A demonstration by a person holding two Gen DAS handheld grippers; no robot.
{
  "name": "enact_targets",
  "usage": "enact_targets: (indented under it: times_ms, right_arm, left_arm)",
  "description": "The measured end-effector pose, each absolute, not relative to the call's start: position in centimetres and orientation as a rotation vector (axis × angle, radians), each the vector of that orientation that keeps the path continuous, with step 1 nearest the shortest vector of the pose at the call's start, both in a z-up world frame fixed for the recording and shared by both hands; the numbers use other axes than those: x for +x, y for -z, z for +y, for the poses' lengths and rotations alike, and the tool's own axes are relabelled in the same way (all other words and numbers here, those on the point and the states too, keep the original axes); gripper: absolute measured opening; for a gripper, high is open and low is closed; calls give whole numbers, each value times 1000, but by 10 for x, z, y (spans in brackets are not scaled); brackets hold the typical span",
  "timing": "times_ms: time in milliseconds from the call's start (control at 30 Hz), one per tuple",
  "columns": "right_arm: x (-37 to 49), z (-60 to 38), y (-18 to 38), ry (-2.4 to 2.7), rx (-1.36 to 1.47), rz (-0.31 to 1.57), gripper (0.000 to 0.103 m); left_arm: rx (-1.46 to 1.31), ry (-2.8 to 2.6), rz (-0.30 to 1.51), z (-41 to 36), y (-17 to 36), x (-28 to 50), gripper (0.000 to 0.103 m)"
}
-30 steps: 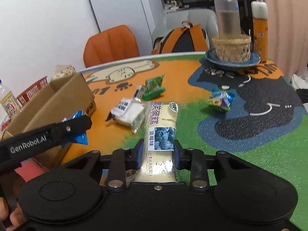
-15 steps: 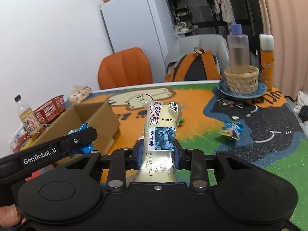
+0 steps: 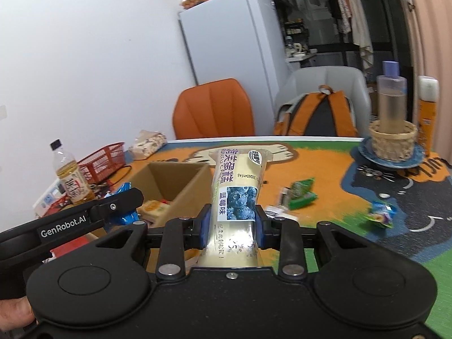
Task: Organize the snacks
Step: 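Lift and carry the blue pack and white cake bar over the cardboard box, then open the left gripper over the box while the right gripper releases the cake bar into it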
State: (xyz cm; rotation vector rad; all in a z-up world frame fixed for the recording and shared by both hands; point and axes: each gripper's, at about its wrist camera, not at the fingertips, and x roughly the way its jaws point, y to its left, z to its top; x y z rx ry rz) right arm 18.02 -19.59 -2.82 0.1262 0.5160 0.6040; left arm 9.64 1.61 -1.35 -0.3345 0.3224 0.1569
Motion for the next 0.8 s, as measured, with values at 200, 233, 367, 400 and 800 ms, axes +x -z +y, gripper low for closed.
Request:
enact_targets:
  times_ms: [200,233,367,400,800]
  right_arm:
    - [184,-168,26,-648,116,516,31]
    - [186,-163,26,-654,114,517,31]
    - [190,-148,25,-678,113,519,31]
    - [191,-144,24,-685,113,519,31]
    - [208,-120,21,-718,118,527,31]
  left_arm:
    - [-362,-214,322,47,17,96,32]
    - [-366,-223,322,53,17,96,32]
    - [-378,-250,324,69,19,99,32]
    - [-380,-256,325,72,19,100,32]
    - [-426,-289,381,90,32,111,53]
